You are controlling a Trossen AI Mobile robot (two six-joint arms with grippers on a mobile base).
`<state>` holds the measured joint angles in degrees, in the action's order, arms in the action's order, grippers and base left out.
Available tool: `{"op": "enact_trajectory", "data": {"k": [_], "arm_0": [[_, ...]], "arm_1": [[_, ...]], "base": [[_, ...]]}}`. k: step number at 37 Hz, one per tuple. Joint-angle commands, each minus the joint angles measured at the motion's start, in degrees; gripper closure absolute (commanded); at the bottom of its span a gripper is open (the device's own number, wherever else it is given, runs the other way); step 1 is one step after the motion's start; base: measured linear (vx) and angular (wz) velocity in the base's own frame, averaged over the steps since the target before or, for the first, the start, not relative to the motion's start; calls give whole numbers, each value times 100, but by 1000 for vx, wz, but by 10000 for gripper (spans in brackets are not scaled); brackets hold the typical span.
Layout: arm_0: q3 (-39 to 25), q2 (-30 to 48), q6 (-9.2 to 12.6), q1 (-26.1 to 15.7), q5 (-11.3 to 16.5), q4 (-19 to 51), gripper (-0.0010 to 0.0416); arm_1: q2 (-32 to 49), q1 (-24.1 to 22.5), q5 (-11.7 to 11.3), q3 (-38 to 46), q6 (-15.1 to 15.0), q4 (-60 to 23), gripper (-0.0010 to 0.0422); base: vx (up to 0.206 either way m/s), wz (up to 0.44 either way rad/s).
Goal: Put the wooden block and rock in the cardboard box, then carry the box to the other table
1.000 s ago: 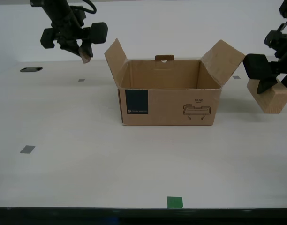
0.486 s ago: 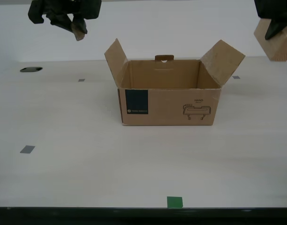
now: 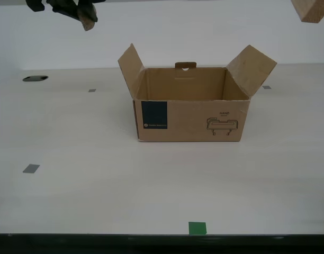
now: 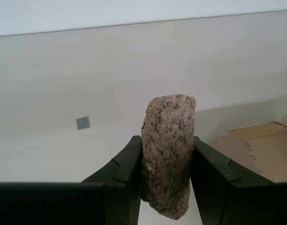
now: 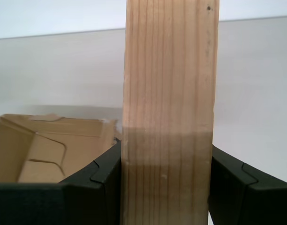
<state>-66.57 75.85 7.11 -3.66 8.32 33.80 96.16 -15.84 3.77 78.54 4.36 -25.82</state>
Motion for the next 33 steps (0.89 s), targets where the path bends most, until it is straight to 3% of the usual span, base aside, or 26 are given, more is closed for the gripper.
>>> {"op": "enact_trajectory", "data": {"k": [1,9,14,17,22,27,33], "arm_0": [[-72,-7,-2,-26,87,-33,407],[-46,-9,0,-55,212,-35,407],[-9,-9,42,-63,857,-57,407],[-9,-9,61,-90,1071,-101,407],[-9,-42,63,-188,1106,-142,407],[-9,-50,66,-365,1119,-256,407],[-9,-50,87,-643,1117,-472,407]], "arm_1": [[-138,-131,61,7,9,-24,413],[-444,-525,61,9,4,-24,413],[-577,-804,63,9,-61,20,413],[-586,-951,63,9,-61,74,413],[-575,-1191,103,9,-85,232,413],[-575,-1397,334,7,-105,581,413],[-575,-1567,334,7,-142,946,413]], "base": [[0,0],[0,0],[0,0],[0,0],[0,0],[0,0],[0,0]]}}
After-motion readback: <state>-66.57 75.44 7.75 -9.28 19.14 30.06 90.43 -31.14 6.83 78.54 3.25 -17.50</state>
